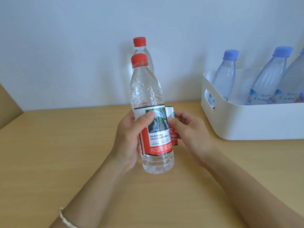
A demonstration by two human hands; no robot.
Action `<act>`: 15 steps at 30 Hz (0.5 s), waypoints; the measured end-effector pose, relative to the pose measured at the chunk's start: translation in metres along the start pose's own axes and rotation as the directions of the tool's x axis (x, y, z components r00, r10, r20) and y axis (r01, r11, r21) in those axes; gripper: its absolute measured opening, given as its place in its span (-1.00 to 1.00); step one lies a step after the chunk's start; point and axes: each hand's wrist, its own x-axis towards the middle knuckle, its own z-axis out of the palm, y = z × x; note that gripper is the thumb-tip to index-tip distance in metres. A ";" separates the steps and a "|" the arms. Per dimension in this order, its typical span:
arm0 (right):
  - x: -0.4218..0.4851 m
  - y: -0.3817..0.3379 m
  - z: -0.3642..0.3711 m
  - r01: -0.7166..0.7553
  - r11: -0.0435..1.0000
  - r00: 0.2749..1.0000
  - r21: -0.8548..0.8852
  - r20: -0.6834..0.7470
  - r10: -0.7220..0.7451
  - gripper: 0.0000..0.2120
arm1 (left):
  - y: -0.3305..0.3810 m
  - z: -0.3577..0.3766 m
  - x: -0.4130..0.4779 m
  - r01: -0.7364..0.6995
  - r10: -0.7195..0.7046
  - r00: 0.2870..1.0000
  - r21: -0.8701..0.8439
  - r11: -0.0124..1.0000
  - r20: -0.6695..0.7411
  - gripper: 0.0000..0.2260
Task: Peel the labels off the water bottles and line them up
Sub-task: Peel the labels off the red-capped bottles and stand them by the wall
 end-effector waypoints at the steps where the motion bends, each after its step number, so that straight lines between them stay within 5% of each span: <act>1: 0.001 0.000 -0.002 0.012 1.000 0.999 -0.007 -0.049 -0.012 -0.87 | 0.000 -0.001 0.001 -0.010 0.010 1.000 0.014 1.000 -0.013 -0.49; 7: 0.008 -0.004 -0.009 0.114 0.993 0.967 -0.036 -0.226 -0.119 -0.80 | 0.002 -0.004 0.006 -0.080 0.104 0.978 0.134 0.988 -0.180 -0.54; 15: 0.002 -0.004 -0.005 0.117 0.991 0.983 -0.064 -0.135 -0.125 -0.77 | 0.010 -0.010 0.007 -0.195 0.254 0.942 0.256 0.947 -0.221 -0.53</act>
